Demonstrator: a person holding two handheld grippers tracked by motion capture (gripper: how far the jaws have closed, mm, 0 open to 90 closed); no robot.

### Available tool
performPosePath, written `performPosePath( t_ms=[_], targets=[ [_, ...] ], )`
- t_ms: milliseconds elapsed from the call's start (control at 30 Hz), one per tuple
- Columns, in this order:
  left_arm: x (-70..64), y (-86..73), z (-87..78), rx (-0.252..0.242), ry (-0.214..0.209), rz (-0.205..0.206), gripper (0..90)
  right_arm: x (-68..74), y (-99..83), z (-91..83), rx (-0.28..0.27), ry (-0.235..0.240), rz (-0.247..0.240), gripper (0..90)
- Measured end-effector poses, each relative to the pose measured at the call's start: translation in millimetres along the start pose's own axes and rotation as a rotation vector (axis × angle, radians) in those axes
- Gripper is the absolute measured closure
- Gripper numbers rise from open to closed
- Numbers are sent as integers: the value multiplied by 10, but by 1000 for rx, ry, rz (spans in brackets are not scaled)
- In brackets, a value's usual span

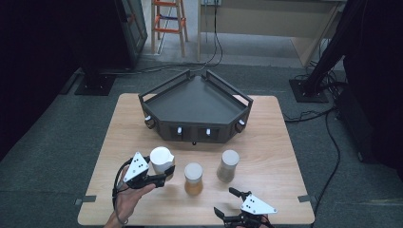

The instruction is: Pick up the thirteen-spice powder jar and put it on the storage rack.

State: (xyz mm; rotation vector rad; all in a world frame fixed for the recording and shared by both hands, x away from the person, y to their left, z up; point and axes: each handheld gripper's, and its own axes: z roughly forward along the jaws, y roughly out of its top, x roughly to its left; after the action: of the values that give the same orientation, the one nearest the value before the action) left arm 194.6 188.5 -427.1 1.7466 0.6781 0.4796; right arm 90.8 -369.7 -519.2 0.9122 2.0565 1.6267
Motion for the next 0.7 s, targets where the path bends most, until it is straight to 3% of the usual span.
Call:
performPosePath(
  t_ms=[367, 700],
  targets=[
    [141, 330, 164, 8, 6, -7, 302, -10, -3, -10, -6, 1, -3, 105],
    [256, 575, 311, 12, 43, -8, 302, -8, -1, 7, 2, 10, -1, 105]
  ],
)
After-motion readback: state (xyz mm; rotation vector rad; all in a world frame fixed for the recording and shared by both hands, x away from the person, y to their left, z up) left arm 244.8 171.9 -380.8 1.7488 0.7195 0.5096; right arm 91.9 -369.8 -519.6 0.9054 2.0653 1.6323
